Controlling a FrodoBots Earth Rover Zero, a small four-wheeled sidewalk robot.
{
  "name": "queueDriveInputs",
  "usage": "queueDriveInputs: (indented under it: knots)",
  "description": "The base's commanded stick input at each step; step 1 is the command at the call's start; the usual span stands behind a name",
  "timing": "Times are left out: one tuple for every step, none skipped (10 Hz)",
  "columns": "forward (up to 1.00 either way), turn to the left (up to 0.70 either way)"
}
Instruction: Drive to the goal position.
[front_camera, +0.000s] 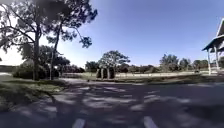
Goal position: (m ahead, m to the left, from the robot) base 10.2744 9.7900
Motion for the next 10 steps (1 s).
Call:
queueDriveInputs:
  knots:
    - [0.7,0.0]
    - [0.7,0.0]
    - [0.7,0.0]
    - [0.7,0.0]
    - [0.7,0.0]
    - [0.7,0.0]
    - [0.7,0.0]
    - [0.7,0.0]
    - [0.7,0.0]
    - [0.7,0.0]
